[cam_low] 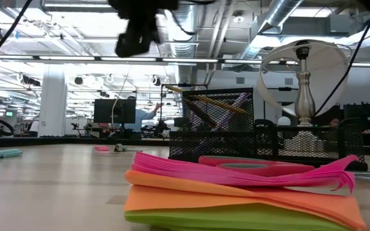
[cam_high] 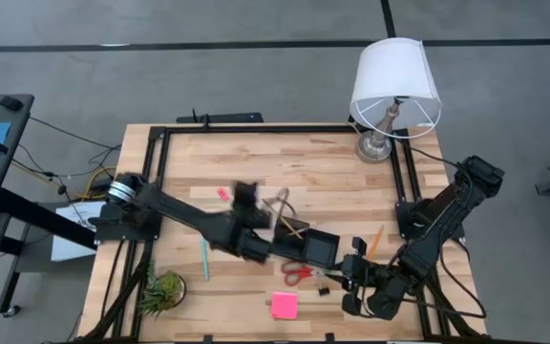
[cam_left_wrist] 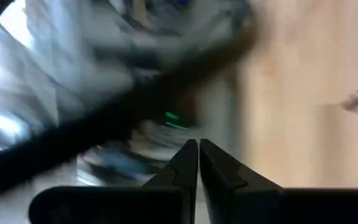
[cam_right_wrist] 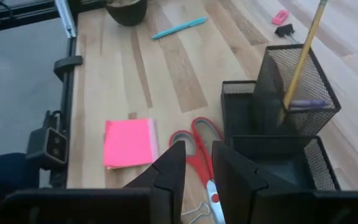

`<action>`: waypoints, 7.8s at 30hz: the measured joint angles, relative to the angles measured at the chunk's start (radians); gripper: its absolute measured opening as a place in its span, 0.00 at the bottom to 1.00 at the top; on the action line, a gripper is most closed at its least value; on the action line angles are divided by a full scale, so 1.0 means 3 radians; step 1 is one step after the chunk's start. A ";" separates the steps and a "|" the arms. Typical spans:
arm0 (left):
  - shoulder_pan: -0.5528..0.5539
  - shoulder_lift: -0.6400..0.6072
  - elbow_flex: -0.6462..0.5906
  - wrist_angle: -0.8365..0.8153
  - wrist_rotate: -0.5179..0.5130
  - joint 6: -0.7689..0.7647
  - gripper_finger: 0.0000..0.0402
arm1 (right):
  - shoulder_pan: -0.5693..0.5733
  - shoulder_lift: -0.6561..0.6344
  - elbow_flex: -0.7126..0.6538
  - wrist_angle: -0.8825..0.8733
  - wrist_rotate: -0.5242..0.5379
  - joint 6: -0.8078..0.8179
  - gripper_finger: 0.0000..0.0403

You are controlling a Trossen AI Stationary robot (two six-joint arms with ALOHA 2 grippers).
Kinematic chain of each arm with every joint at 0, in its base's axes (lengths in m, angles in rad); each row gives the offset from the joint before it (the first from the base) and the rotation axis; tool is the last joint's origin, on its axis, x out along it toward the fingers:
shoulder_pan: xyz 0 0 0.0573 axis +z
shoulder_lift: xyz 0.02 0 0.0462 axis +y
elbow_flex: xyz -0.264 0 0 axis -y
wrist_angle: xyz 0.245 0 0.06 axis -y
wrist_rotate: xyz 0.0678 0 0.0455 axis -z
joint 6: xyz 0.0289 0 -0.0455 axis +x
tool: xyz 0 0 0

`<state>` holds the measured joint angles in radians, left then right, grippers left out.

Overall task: Pick and place office supplies into organizer
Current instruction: Put the left yellow pencil into the desk organizer, then put the yellow pencil into the desk organizer

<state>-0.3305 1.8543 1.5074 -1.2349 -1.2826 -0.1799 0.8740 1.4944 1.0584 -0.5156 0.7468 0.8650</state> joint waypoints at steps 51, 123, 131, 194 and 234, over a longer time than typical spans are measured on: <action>0.0396 -0.0292 -0.2784 0.7662 0.2103 0.0568 0.00 | -0.0062 0.0355 0.0000 0.0032 -0.0306 -0.0291 0.18; -0.0274 -0.1746 -0.2784 0.6462 0.0760 0.1835 0.00 | -0.2361 0.1171 0.0637 0.1322 -0.1783 -0.2300 0.18; -0.0277 -0.1747 -0.2786 0.6262 0.0740 0.1768 0.00 | -0.2439 0.1256 0.0643 0.1403 -0.1787 -0.2297 0.18; -0.0752 -0.1749 -0.2784 0.6153 0.0133 0.1737 0.00 | -0.2011 0.0970 -0.0503 0.4561 0.0106 -0.3426 0.05; -0.0751 -0.1749 -0.2782 0.6149 0.0160 0.1631 0.00 | -0.2387 0.0978 -0.0504 0.3583 0.0047 -0.2763 0.15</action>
<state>-0.5556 1.3296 0.6727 0.6098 -1.2346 0.3096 0.1578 1.7878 0.9073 0.5593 0.7609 0.0360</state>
